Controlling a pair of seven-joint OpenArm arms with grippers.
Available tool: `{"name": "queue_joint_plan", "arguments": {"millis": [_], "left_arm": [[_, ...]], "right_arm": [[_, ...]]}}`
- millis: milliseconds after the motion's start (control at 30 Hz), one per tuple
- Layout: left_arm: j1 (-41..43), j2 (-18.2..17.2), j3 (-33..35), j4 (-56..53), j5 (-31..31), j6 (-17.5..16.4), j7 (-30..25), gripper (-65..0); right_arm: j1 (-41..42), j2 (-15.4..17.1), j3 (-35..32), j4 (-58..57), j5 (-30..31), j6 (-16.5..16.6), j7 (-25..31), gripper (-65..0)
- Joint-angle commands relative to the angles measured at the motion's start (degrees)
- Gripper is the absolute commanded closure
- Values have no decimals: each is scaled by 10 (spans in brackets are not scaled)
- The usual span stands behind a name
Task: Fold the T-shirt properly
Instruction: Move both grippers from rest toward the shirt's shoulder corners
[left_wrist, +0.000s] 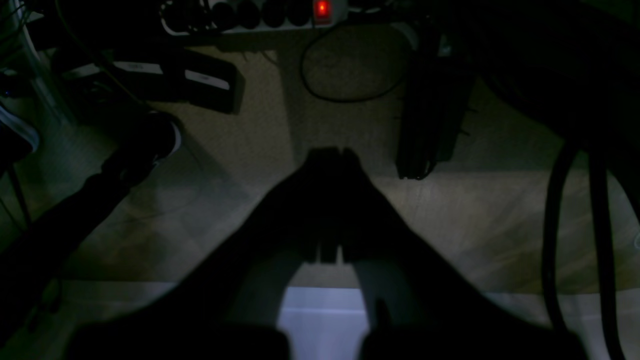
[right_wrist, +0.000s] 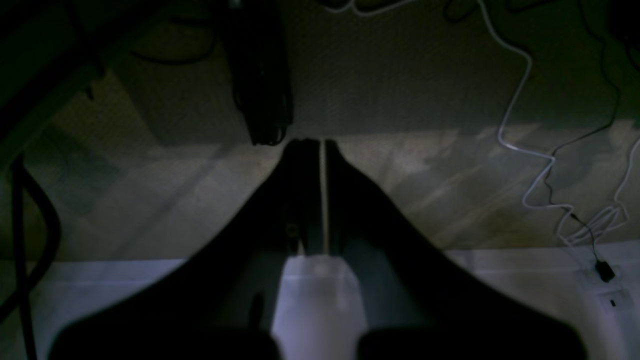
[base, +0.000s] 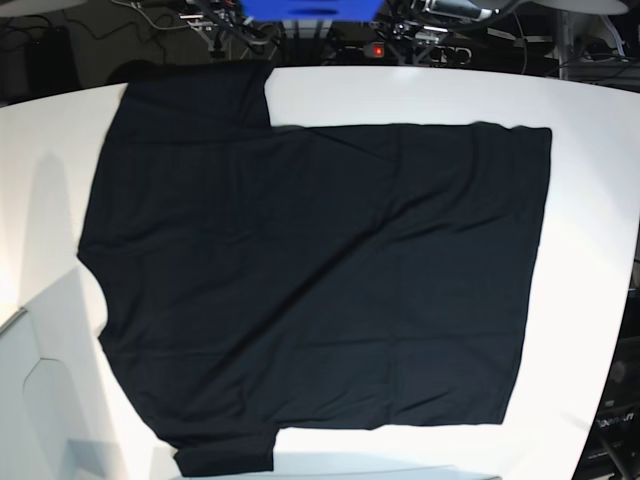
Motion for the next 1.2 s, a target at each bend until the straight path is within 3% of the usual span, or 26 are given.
{"name": "queue_joint_plan", "arguments": {"millis": [0,600,767,933,1167], "left_arm": [[1,-3,-1,2,-1,4,0,0],[1,-2,-1,2,-1,4,0,0],[24,-4,-1,10,-1,3,-3,0],[141,-25,-1,167,-2,2,-52,0],[334,-64,-1,456,-2,3,-59,0]], "right_arm": [[-2,0,-1,1,2,15,-2,0],[-2,0,-4,1,2,15,-1,0],[-40,0,-4,43,2,15,0,0],[-154,0,-4,212,2,15,-6,0],[-329,3,-6,470,1,15,-6,0]]}}
